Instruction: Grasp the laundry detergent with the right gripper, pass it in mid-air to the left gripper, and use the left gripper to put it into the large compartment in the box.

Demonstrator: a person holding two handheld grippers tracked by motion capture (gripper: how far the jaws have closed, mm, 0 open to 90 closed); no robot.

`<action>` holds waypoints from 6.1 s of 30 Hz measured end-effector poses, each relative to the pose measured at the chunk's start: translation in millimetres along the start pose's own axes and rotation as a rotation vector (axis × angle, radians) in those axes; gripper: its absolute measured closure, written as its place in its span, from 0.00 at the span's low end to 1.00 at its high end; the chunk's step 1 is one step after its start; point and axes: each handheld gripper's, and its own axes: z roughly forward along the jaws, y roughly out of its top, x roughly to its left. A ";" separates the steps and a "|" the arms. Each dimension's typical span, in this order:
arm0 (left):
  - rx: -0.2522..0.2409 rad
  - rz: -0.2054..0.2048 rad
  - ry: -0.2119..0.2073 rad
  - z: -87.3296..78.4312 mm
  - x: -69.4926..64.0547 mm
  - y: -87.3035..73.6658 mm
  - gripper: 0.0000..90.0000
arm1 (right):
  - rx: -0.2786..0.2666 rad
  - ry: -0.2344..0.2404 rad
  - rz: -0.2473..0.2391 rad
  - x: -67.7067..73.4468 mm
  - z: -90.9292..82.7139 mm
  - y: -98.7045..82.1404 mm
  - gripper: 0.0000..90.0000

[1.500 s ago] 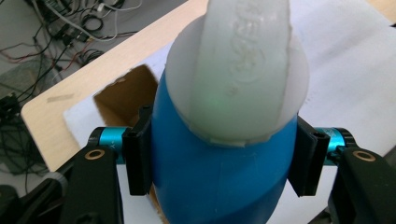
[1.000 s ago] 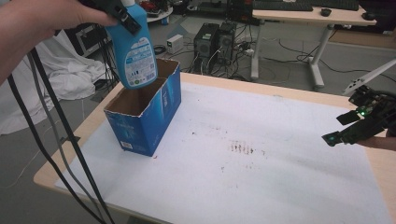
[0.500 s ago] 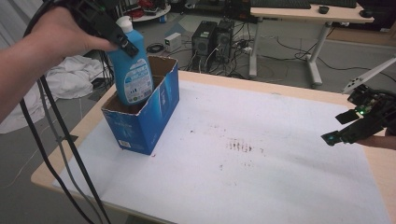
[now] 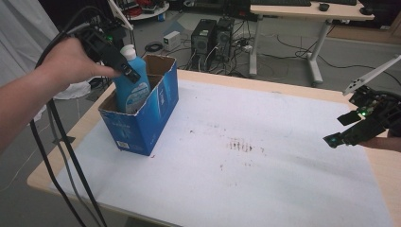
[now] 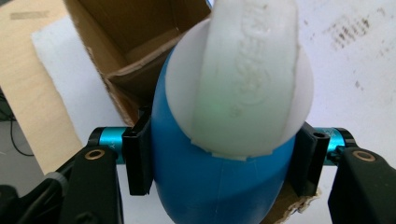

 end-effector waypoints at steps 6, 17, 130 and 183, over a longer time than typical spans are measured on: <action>0.027 0.016 -0.004 15.8 -0.4 -5.0 0.42 | 0.005 0.002 0.002 1.1 1.7 -2.4 0.14; 0.082 0.053 -0.025 38.6 1.0 -12.1 0.42 | 0.010 0.009 0.001 1.5 4.4 -6.3 0.15; 0.079 0.552 -0.091 16.7 -98.3 65.7 0.19 | -0.047 0.025 -0.041 37.0 -13.4 -2.5 0.14; 0.107 0.621 -0.157 93.9 -152.4 63.5 0.19 | -0.021 0.072 -0.130 47.7 -6.4 15.0 0.14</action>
